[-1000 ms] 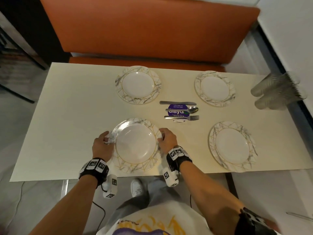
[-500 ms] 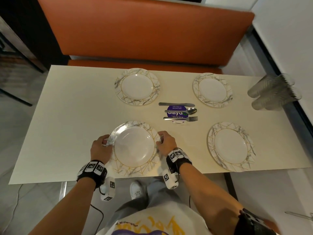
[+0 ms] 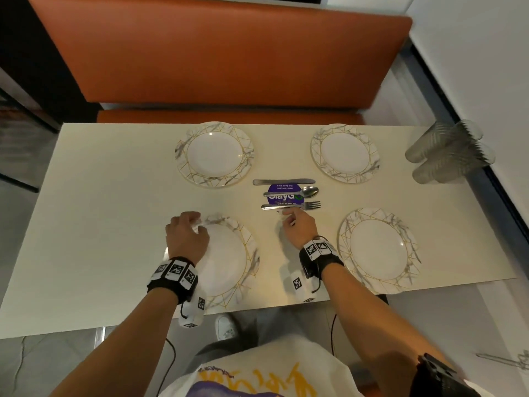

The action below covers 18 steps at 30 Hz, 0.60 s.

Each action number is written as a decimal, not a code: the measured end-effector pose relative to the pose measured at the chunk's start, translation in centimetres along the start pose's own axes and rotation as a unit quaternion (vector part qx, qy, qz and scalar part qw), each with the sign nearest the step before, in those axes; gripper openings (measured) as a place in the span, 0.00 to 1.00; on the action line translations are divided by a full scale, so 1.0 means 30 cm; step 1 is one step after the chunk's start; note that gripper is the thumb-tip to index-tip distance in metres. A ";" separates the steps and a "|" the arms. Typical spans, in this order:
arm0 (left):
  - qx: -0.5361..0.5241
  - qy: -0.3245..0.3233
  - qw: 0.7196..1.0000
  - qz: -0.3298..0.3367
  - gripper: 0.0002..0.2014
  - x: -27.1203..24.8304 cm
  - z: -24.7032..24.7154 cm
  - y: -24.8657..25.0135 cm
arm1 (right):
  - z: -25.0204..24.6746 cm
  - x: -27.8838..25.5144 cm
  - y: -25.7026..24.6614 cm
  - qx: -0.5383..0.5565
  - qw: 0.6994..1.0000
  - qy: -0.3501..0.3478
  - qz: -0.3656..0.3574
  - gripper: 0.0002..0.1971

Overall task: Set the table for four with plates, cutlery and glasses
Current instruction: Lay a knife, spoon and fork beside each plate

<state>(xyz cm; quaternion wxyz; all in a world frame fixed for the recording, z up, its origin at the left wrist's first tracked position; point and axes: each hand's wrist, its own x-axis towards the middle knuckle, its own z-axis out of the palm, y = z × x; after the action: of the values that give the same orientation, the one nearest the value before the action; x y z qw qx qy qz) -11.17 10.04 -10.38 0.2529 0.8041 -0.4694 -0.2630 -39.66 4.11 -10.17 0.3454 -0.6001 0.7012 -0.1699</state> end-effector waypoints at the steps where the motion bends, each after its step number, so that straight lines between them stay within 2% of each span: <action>1: -0.010 -0.012 1.000 0.007 0.17 0.015 0.020 0.048 | -0.024 0.033 0.005 -0.004 1.000 0.009 -0.010 0.11; 8: -0.044 -0.082 0.993 0.077 0.13 0.170 0.215 0.355 | -0.176 0.300 0.027 -0.077 0.994 0.022 -0.077 0.11; 13: -0.004 -0.115 0.987 0.116 0.11 0.276 0.359 0.501 | -0.235 0.475 0.039 -0.212 0.971 -0.046 -0.098 0.15; 18: 0.108 -0.122 0.973 0.162 0.12 0.358 0.448 0.570 | -0.243 0.579 0.056 -0.265 0.948 -0.078 -0.156 0.17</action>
<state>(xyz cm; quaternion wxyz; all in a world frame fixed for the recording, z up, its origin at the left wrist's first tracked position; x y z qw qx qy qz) -26.16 -9.01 -11.04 0.1444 0.7016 -0.6466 -0.2623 -46.62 -13.45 -11.01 0.1964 -0.7835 0.5892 0.0174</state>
